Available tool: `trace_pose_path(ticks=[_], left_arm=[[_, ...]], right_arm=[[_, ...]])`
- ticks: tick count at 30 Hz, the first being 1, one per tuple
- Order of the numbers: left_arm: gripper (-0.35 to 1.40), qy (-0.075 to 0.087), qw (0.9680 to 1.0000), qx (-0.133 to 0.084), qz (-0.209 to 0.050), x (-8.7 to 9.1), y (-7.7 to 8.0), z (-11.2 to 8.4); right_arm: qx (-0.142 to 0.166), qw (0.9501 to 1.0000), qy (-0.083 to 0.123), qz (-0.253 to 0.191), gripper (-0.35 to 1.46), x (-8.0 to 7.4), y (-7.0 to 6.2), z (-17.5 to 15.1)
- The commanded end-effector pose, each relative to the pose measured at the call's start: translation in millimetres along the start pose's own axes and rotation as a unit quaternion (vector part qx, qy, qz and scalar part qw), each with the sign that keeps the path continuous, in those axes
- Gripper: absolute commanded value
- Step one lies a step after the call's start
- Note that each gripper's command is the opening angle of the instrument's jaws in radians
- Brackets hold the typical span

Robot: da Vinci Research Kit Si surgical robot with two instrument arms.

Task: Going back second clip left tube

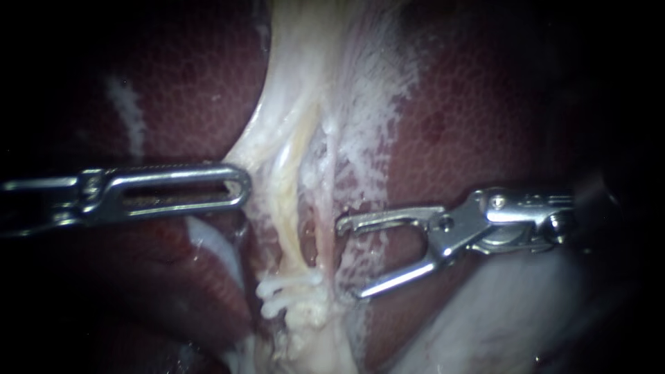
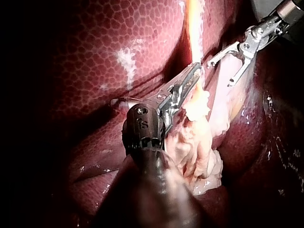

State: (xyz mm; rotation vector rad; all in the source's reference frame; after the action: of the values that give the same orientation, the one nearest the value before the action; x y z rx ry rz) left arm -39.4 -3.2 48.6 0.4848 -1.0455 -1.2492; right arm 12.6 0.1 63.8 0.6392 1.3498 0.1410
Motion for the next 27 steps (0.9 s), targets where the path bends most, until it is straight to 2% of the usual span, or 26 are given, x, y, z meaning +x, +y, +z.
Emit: trace_pose_path(ticks=[1,8,14,20,27], left_arm=[[-0.35,0.000,1.0000,0.000,0.000,0.0,0.1,0.0],[-0.35,0.000,1.0000,0.000,0.000,0.0,0.3,0.1],[-0.35,0.000,1.0000,0.000,0.000,0.0,0.6,0.2],[-0.35,0.000,1.0000,0.000,0.000,0.1,0.8,0.2],[-0.35,0.000,1.0000,0.000,0.001,0.2,1.1,0.4]], right_arm=[[-0.004,1.0000,-0.001,-0.004,0.60,0.3,0.0,-0.7],[-0.019,0.9997,-0.004,-0.015,0.60,2.0,-0.6,-4.3],[-0.021,0.9996,-0.005,-0.018,0.60,3.2,-1.5,-6.2],[-0.022,0.9995,-0.005,-0.022,0.60,4.0,-1.9,-6.6],[-0.021,0.9995,-0.005,-0.022,0.60,4.0,-2.0,-6.8]])
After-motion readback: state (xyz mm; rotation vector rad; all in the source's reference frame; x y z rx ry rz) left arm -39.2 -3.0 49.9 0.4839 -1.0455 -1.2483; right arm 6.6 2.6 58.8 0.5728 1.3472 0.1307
